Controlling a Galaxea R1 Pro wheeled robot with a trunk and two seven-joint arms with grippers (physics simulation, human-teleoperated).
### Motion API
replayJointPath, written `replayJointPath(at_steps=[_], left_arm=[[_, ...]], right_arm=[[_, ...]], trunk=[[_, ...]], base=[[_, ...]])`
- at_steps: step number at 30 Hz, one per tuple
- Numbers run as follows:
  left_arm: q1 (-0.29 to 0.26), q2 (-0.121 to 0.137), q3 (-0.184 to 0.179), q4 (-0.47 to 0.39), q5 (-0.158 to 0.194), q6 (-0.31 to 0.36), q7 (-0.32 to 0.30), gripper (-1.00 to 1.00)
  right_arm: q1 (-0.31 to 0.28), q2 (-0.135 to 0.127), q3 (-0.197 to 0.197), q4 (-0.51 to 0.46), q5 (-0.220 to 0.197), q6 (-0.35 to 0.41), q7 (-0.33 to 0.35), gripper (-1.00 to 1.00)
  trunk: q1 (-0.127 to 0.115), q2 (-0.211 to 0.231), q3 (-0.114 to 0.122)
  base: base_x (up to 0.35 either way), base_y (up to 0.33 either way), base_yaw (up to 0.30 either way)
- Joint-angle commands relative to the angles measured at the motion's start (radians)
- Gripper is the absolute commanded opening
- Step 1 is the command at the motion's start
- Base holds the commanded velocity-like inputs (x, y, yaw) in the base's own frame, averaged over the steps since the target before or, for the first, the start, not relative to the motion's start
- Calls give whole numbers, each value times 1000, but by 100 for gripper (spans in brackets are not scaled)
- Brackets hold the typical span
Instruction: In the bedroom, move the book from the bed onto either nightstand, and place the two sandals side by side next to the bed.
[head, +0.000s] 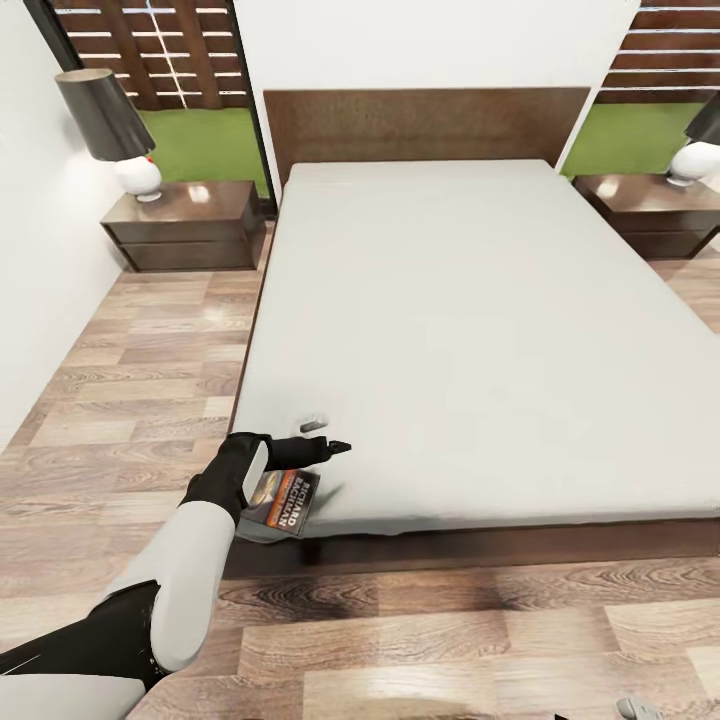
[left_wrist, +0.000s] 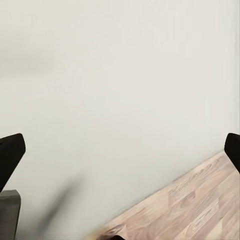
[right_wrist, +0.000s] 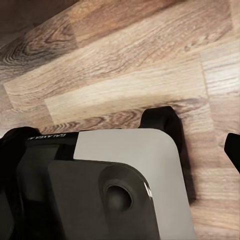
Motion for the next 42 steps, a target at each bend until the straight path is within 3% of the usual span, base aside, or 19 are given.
replayJointPath(at_steps=[1, 4, 8, 11, 12, 14, 16, 18, 20, 21, 22, 23, 24, 25, 28, 29, 33, 40, 42], left_arm=[[-1, -2, 9, -2, -10, 6, -11, 100], [-1, -2, 12, -5, 2, 7, -49, 100], [-1, -2, 18, -13, 23, 11, -211, 100], [-1, 64, 26, -15, 35, 13, -397, 100], [-1, 75, 30, -15, 40, 13, -423, 100], [-1, 129, 60, -14, 82, 14, -538, 100], [-1, 163, 74, -11, 104, 14, -583, 100], [6, 233, 84, 10, 122, 13, -630, 100], [27, 284, 87, 39, 126, 12, -659, 100], [33, 298, 87, 46, 127, 11, -670, 100], [53, 340, 88, 72, 127, 8, -713, 100], [60, 353, 88, 81, 126, 6, -729, 100], [87, 390, 88, 109, 124, -7, -773, 100], [97, 401, 88, 118, 124, -16, -785, 100], [142, 451, 88, 159, 122, -87, -818, 100], [167, 473, 88, 197, 122, -141, -826, 100], [212, 512, 88, 297, 120, -273, -831, 100], [259, 531, 87, 514, 120, -600, -825, 100], [291, 536, 87, 544, 121, -656, -816, 100]], right_arm=[[0, 0, 8, 0, -6, -4, 2, 100], [0, 0, 8, 0, -7, -4, 2, 100], [0, -1, 8, 0, -7, -3, 2, 100], [0, -1, 8, 0, -7, -3, 2, 100], [0, -1, 8, 0, -7, -3, 2, 100], [0, -1, 8, 0, -7, -3, 2, 100], [0, -1, 8, 0, -7, -3, 2, 100], [0, -1, 8, 1, -7, -5, 2, 100], [0, -1, 9, 1, -8, -5, 2, 100], [0, -1, 9, 2, -8, -5, 2, 100], [0, -1, 9, 2, -8, -5, 2, 100], [0, -1, 9, 2, -8, -5, 2, 100], [0, -1, 10, 2, -8, -5, 2, 100], [0, -1, 10, 2, -8, -5, 2, 100], [0, -1, 11, 2, -8, -5, 2, 100], [0, -1, 11, 2, -9, -5, 2, 100], [0, -1, 12, 2, -9, -5, 2, 100], [0, -1, 12, 2, -10, -4, 4, 100], [0, -1, 12, 2, -11, -4, 4, 100]], trunk=[[-4, 7, 3], [-15, 28, 12], [-31, 56, 25], [-42, 77, 34], [-46, 84, 37], [-54, 98, 43], [-61, 112, 50], [-69, 126, 56], [-77, 140, 62], [-81, 147, 65], [-84, 154, 68], [-88, 161, 72], [-92, 168, 75], [-96, 175, 78], [-107, 196, 87], [-111, 203, 90], [-127, 231, 103], [-153, 280, 125], [-161, 294, 131]], base=[[0, 0, 0], [0, 0, 0], [0, 0, 0], [0, 0, 0], [0, 0, 0], [0, 0, 0], [0, 0, 0], [0, 0, 0], [0, 0, 0], [0, 0, 0], [0, 0, 0], [0, 0, 0], [0, 0, 0], [0, 0, 0], [0, 0, 0], [0, 0, 0], [0, 0, 0], [0, 0, 0], [0, 0, 0]])
